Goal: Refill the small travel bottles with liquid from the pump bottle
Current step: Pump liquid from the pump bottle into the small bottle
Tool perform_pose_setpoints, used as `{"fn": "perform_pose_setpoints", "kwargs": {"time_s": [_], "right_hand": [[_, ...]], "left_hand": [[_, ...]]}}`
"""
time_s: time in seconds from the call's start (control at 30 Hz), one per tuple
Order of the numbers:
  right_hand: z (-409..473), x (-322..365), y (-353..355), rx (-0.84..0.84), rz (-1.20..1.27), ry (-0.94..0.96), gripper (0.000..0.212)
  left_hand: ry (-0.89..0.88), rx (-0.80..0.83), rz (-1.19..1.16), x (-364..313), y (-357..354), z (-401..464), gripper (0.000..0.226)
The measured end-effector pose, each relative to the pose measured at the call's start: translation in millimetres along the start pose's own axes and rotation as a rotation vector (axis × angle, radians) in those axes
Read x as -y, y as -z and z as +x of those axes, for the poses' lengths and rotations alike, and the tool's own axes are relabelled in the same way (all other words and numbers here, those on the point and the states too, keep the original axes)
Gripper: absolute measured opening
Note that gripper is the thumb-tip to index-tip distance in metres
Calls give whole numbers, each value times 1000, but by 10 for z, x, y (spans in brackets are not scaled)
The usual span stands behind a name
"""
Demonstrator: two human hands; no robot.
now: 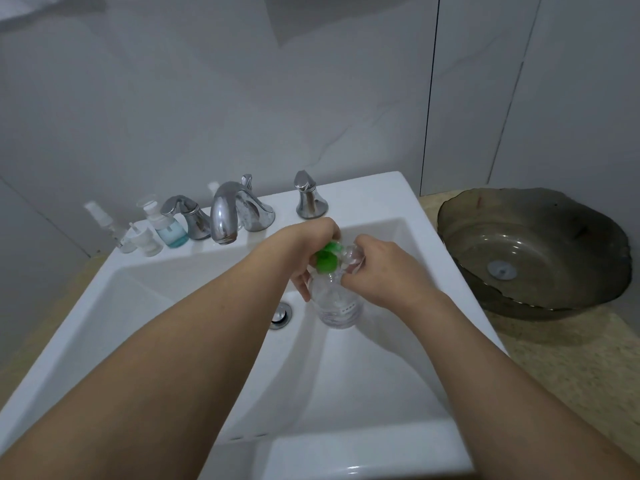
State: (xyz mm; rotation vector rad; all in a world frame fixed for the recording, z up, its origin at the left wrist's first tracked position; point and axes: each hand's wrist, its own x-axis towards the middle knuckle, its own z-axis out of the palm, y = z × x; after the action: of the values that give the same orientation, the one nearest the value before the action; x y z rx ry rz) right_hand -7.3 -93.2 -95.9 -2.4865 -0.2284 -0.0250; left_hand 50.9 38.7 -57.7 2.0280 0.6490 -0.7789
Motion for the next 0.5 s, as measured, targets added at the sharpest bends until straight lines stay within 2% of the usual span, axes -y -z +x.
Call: {"fn": "perform_pose_setpoints", "kwargs": {"time_s": [0.23,0.5], "right_hand": [[17,-18,14,13,96,-14,23],[28,-4,-24,29,-2,-22,20]], "left_hand": [[-3,5,12,-20,0,-27,32],[-78,-165,84,13,-135,25,40]]}}
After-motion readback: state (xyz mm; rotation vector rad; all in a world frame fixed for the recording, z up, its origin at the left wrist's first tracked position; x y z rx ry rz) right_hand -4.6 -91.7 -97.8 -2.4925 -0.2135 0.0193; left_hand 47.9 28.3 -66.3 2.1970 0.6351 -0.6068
